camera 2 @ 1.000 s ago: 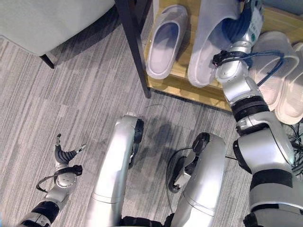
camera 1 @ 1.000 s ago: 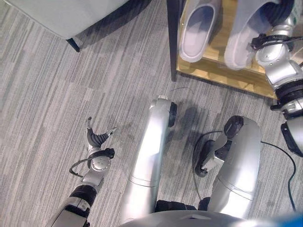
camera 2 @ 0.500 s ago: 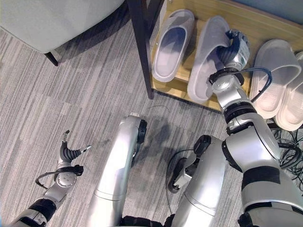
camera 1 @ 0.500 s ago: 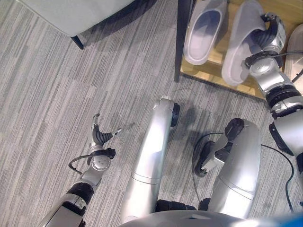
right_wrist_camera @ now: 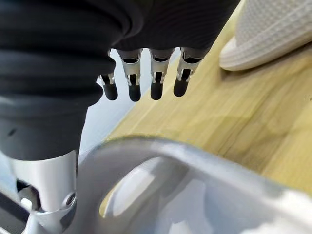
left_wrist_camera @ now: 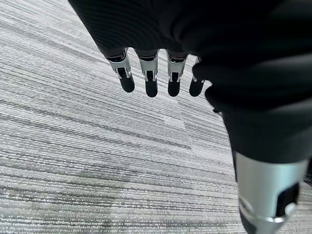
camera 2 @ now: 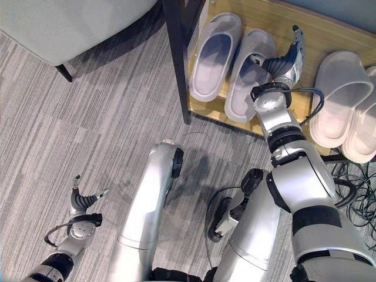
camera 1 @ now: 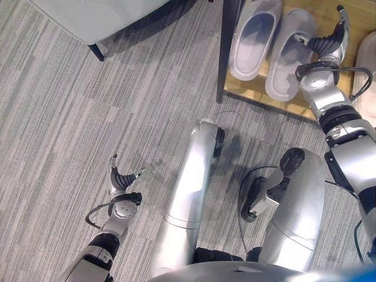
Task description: Arrange the slippers neatly on the shoe rack.
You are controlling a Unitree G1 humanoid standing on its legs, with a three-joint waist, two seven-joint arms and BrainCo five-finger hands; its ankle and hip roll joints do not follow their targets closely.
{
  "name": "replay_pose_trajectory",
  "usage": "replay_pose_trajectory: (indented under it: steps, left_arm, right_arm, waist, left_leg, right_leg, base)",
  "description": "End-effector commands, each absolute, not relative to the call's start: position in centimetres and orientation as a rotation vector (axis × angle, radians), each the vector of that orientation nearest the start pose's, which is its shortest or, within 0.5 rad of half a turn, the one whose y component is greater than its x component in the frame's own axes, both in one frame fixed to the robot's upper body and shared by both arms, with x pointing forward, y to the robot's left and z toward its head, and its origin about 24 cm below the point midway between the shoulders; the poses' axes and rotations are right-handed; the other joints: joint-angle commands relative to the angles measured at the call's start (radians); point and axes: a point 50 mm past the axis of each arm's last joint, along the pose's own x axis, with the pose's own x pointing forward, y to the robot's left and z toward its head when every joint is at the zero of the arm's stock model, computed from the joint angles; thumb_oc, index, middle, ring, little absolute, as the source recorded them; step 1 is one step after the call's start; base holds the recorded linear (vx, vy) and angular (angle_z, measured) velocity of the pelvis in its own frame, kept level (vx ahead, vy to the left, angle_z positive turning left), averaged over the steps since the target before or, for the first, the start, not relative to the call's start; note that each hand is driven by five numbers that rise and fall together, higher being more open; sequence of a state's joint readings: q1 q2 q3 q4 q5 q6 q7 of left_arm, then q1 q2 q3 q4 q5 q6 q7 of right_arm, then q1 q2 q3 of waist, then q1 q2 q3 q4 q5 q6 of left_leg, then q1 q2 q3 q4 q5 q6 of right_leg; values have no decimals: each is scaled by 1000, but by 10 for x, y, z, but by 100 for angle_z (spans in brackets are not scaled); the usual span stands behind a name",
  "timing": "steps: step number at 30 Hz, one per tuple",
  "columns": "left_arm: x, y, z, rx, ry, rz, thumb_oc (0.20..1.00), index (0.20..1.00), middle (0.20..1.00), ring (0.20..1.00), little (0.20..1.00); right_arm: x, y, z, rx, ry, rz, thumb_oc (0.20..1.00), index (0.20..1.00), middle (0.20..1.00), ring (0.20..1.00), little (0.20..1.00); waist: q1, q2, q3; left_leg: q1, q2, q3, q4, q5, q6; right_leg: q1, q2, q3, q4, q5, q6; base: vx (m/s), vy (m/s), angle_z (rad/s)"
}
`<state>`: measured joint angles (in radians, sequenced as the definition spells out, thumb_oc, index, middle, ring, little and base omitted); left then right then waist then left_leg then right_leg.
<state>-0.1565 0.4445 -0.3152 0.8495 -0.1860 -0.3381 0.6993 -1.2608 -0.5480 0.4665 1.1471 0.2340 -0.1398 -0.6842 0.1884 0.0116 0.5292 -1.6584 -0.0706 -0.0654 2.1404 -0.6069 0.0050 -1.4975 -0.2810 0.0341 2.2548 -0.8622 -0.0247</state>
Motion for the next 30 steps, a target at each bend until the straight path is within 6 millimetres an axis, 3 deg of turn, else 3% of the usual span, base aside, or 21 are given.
replay_pose_trajectory:
  steps: [1, 7, 11, 16, 22, 30]
  left_arm:
    - [216, 269, -54, 527, 286, 577, 1000, 1000, 1000, 1000, 1000]
    - [205, 265, -63, 535, 321, 573, 1000, 1000, 1000, 1000, 1000]
    - [201, 264, -69, 517, 356, 603, 1000, 1000, 1000, 1000, 1000]
    - [206, 262, -65, 467, 336, 588, 1000, 1000, 1000, 1000, 1000]
    - [197, 264, -73, 391, 397, 622, 1000, 1000, 1000, 1000, 1000]
    - [206, 260, -72, 425, 389, 624, 1000, 1000, 1000, 1000, 1000]
  right_arm:
    - [394, -215, 308, -209, -667, -711, 1000, 1000, 1000, 1000, 1000]
    - [383, -229, 308, -16, -713, -752, 1000, 1000, 1000, 1000, 1000]
    - [378, -206, 306, 117, -777, -630, 1000, 1000, 1000, 1000, 1000]
    - [368, -191, 301, -4, -846, -582, 1000, 1000, 1000, 1000, 1000]
    - [357, -171, 269, -165, -855, -533, 1000, 1000, 1000, 1000, 1000]
    - [342, -153, 239, -101, -837, -427, 1000, 1000, 1000, 1000, 1000]
  waist:
    - [27, -2, -9]
    - [23, 9, -9]
    - [12, 0, -9]
    - [1, -7, -9]
    - [-20, -11, -9]
    - [-52, -21, -9]
  left_leg:
    - [88, -16, -135, 61, -170, 4]
    - [88, -19, -129, 61, -167, -2]
    - [88, -21, -131, 64, -163, -3]
    - [88, -17, -129, 77, -169, -5]
    - [88, -6, -122, 106, -173, -4]
    - [88, -1, -115, 126, -179, 6]
  right_leg:
    - [-8, -12, 130, 23, 151, -65]
    - [-20, -9, 133, 44, 143, -64]
    - [-19, -3, 134, 53, 142, -65]
    - [-24, 0, 133, 57, 142, -63]
    - [-32, 15, 134, 69, 147, -52]
    - [-53, 38, 152, 90, 145, -51]
  base:
    - [0, 0, 0]
    - [0, 0, 0]
    - [-10, -32, 0]
    - [-5, -22, -2]
    - [4, -33, -6]
    - [0, -19, -10]
